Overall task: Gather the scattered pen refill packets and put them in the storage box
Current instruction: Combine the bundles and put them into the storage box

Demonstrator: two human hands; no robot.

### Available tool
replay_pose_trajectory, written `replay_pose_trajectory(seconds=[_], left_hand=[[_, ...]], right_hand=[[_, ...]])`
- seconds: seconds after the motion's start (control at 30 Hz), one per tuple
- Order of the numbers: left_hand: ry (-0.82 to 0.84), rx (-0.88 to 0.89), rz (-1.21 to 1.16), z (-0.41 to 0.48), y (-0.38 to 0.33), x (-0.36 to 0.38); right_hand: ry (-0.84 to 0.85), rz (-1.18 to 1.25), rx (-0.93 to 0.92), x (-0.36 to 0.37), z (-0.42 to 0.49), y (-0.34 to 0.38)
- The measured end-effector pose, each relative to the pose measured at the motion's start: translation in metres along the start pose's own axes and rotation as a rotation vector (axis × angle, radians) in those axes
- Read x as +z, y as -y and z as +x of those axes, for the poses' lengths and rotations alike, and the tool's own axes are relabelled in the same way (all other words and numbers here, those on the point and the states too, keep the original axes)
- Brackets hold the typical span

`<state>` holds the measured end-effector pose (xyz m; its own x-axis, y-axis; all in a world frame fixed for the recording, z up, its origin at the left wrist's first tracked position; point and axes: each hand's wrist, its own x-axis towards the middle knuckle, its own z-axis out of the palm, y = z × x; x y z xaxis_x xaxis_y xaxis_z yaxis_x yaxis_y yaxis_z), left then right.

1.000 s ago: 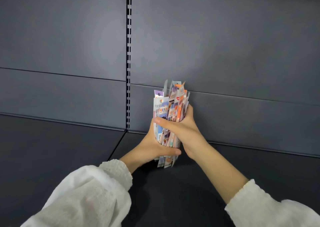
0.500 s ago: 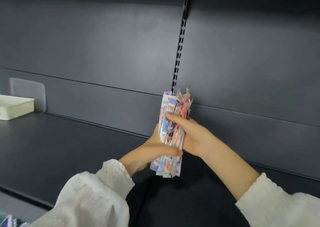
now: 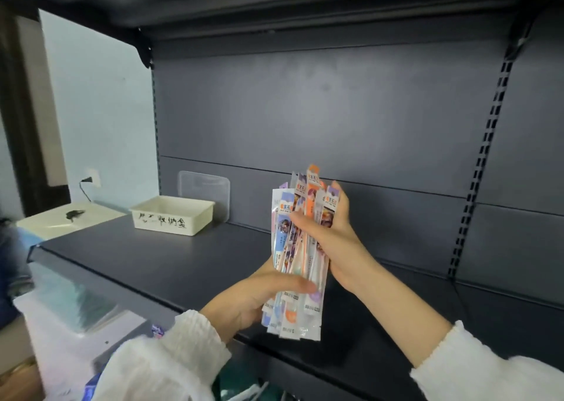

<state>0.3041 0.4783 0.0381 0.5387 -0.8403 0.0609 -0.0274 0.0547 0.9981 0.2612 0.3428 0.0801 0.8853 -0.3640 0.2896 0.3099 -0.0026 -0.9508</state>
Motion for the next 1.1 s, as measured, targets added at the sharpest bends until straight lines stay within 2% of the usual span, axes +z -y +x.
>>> replay_pose_trajectory(seconds=[0.23, 0.5, 0.7, 0.83, 0.97, 1.1], left_hand=[[-0.082, -0.016, -0.117, -0.029, -0.004, -0.095], [-0.088, -0.042, -0.136, -0.010, -0.001, -0.215], [-0.034, -0.027, 0.018, 0.033, -0.023, -0.310], [-0.012, 0.019, 0.155, 0.061, -0.038, -0.366], [0.083, 0.024, 0.320, 0.089, -0.049, -0.412], [0.246, 0.054, 0.472, 0.112, -0.051, -0.436]], right_hand=[[-0.064, 0.031, -0.093, 0.112, 0.041, -0.022], [-0.091, 0.117, -0.056, 0.193, 0.121, -0.065], [-0.210, 0.230, -0.057, 0.237, 0.203, -0.094], [-0.349, 0.300, -0.068, 0.260, 0.251, -0.107], [-0.499, 0.344, -0.072, 0.280, 0.287, -0.124], [-0.680, 0.337, -0.090, 0.293, 0.316, -0.138]])
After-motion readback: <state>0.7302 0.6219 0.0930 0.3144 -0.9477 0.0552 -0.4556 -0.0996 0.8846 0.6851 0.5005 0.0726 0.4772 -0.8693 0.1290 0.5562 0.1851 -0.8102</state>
